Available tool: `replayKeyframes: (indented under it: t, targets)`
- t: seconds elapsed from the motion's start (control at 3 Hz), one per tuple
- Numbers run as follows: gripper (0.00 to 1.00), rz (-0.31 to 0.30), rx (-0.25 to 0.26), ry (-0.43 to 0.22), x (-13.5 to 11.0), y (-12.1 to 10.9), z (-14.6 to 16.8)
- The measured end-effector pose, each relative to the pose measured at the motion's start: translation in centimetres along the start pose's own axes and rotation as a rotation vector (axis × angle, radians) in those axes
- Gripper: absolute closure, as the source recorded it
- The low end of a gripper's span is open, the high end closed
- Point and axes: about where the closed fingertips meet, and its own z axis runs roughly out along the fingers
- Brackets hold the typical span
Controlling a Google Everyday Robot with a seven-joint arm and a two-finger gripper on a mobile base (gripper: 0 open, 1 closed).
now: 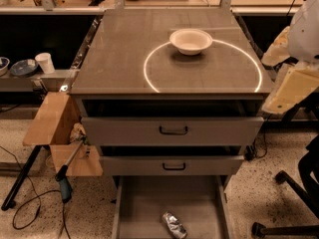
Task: Pick redbull can from bottom drawer and place on counter
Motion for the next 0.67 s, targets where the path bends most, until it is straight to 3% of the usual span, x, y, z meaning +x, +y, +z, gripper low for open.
replayKeyframes:
  t: [0.33, 0.67]
  targets:
    - [0.11, 0.000, 0.000, 0.000, 0.00, 0.00, 0.00]
    - [0.00, 0.000, 0.000, 0.000, 0.00, 0.00, 0.00]
